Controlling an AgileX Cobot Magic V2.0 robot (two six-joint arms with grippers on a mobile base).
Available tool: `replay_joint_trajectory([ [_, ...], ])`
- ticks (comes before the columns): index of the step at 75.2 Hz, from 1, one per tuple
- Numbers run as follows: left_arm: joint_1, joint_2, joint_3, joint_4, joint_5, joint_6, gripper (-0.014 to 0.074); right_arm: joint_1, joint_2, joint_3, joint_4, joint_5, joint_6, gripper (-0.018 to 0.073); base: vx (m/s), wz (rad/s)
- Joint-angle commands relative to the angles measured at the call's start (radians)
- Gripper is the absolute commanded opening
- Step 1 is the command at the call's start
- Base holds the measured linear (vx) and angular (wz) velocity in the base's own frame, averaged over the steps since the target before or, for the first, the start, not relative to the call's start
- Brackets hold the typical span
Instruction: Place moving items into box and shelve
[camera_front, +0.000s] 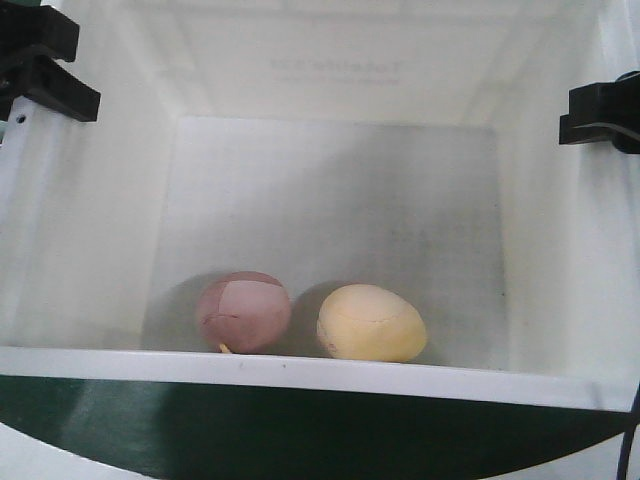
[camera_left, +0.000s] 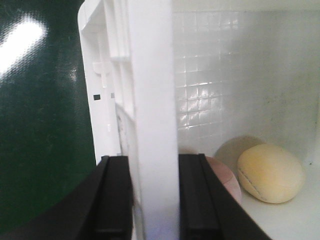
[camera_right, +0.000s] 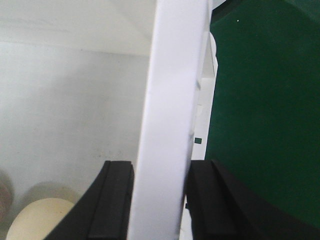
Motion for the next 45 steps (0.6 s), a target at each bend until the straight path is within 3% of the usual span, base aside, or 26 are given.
replay_joint_trajectory([
  [1, 0.000, -0.040, -0.045, -0.114, -0.074, -0.012, -0.0003, 0.001, -0.029, -0.041, 0.033, -0.126, -0.020, -0.0006, 0.00, 0.01],
  [45, 0.000, -0.040, -0.045, -0.113, -0.074, -0.012, -0.0003, 0.001, -0.029, -0.041, 0.033, -0.122, -0.020, -0.0006, -0.06, 0.02],
])
